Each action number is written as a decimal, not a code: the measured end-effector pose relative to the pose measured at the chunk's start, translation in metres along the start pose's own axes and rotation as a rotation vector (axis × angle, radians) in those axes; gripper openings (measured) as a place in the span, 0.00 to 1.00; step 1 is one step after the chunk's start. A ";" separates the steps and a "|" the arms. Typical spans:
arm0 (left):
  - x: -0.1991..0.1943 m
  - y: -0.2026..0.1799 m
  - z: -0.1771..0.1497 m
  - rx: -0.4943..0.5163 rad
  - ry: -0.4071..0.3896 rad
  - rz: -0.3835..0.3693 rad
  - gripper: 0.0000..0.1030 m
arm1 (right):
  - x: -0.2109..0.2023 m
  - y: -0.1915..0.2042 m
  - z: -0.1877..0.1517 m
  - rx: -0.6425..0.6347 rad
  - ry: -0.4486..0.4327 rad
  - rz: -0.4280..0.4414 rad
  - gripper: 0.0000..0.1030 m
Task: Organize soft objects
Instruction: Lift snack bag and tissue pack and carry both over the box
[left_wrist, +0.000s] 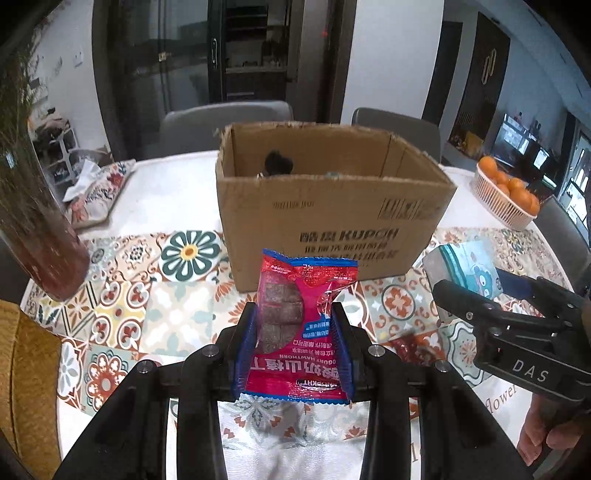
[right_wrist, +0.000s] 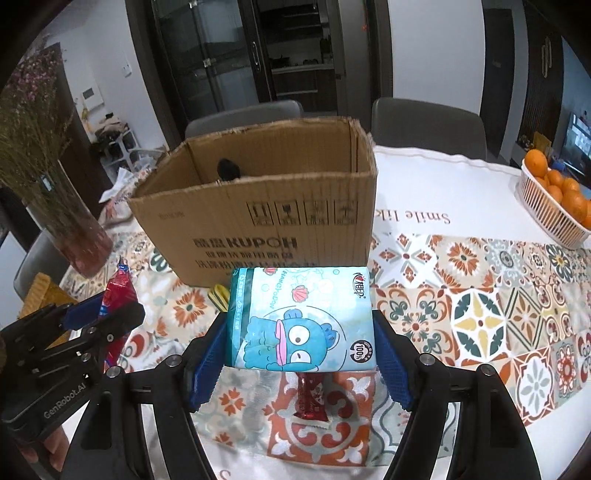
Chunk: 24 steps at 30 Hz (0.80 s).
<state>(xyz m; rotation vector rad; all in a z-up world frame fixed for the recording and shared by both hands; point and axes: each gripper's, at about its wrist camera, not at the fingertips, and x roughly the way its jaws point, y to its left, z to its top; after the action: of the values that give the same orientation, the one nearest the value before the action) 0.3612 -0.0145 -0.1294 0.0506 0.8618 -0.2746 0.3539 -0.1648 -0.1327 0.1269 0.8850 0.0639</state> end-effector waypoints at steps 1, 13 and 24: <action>-0.003 0.000 0.001 -0.001 -0.008 0.000 0.37 | -0.003 0.000 0.001 -0.001 -0.007 0.001 0.72; -0.035 -0.006 0.016 0.002 -0.095 0.006 0.37 | -0.035 0.001 0.014 0.002 -0.101 0.012 0.72; -0.056 -0.013 0.034 0.021 -0.173 0.004 0.37 | -0.061 0.001 0.027 0.007 -0.184 0.019 0.72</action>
<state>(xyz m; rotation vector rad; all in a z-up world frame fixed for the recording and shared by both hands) 0.3485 -0.0204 -0.0644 0.0473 0.6873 -0.2794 0.3368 -0.1731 -0.0691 0.1450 0.7005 0.0659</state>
